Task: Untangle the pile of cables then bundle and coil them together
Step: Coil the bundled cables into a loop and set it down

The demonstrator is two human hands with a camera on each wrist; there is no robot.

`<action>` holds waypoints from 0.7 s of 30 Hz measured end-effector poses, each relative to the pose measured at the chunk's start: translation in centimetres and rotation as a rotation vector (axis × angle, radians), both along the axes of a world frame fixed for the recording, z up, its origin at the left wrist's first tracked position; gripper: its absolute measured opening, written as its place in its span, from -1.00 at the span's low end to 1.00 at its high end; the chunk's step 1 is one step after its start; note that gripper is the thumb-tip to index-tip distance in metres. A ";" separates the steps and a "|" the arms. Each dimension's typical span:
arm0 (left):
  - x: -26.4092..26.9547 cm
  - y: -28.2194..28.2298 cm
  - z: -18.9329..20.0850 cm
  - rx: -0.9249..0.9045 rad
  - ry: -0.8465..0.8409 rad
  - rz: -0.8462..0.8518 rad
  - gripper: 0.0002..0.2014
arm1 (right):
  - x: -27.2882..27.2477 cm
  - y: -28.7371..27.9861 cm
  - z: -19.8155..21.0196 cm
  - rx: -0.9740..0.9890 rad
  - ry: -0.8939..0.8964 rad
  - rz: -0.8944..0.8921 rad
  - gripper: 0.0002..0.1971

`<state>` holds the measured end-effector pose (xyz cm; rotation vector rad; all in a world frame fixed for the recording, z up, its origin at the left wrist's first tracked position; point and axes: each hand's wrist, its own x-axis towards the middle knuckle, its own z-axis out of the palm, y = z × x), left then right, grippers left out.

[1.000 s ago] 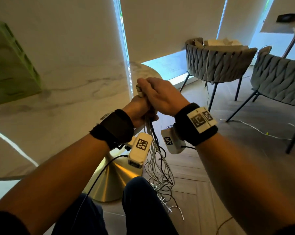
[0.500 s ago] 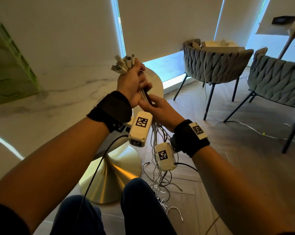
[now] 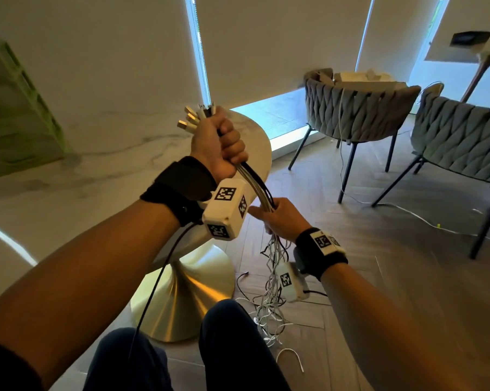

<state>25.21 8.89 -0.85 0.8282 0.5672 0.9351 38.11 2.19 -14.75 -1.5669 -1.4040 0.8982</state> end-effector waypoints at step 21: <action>-3.5 4.5 0.2 0.458 0.426 0.629 -0.72 | 1.3 -1.1 3.5 0.076 -0.224 -0.121 -0.46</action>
